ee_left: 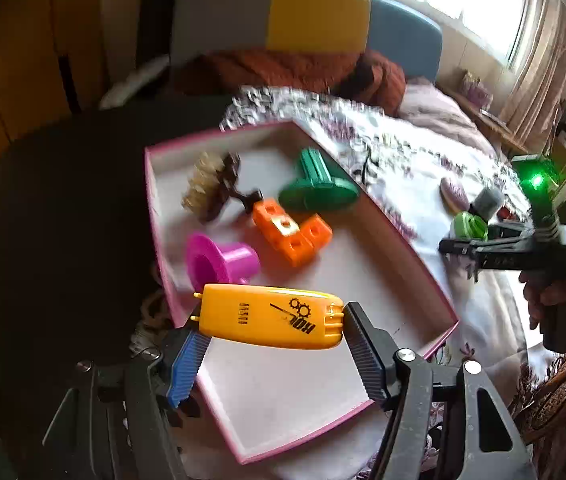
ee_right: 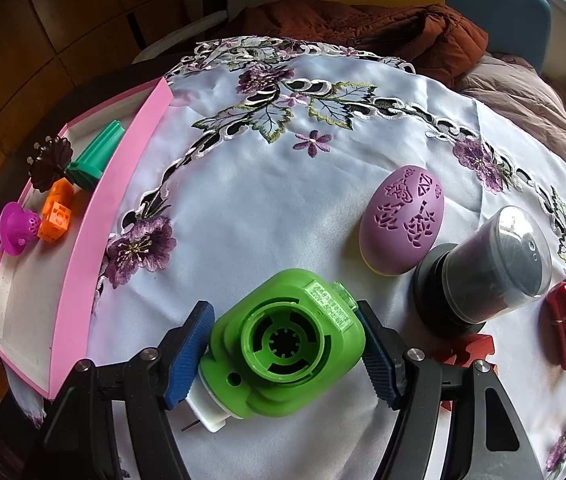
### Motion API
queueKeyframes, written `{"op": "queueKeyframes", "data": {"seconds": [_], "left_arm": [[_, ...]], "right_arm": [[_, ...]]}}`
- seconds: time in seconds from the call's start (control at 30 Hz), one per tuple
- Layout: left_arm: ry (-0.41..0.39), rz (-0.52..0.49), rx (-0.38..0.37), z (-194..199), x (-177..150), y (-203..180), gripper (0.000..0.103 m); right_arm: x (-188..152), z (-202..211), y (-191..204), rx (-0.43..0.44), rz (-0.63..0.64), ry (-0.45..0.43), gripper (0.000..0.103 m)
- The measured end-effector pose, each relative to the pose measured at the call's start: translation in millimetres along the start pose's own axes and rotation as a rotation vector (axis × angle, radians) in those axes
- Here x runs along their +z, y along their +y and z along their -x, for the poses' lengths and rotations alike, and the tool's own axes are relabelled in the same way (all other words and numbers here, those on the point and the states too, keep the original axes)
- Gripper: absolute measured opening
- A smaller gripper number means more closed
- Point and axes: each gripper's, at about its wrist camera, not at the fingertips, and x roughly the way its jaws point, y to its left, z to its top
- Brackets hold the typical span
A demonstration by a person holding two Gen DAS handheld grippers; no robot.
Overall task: Organize rigid objects
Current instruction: 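Carry the yellow clipper with the left gripper over the tray, then lower the yellow clipper into the tray and open the left gripper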
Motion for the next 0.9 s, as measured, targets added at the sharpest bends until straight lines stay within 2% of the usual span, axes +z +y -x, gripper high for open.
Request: {"op": "queueKeyframes", "data": {"seconds": [0.07, 0.2, 0.47, 0.77, 0.9], "left_arm": [[0.049, 0.037, -0.032, -16, 3, 5, 0.067], [0.067, 0.047, 0.017, -36, 11, 13, 0.067], [0.061, 0.074, 0.062, -58, 30, 30, 0.067], [0.036, 0.084, 0.118, -65, 48, 37, 0.068], [0.010, 0.071, 0.143, -56, 45, 33, 0.079]], "right_arm": [[0, 0, 0, -0.003, 0.002, 0.000, 0.071], [1, -1, 0, -0.003, 0.002, 0.003, 0.071], [2, -1, -1, -0.005, 0.004, 0.001, 0.071], [3, -2, -1, -0.007, 0.005, 0.000, 0.071], [2, -1, 0, -0.007, 0.005, 0.000, 0.071]]}}
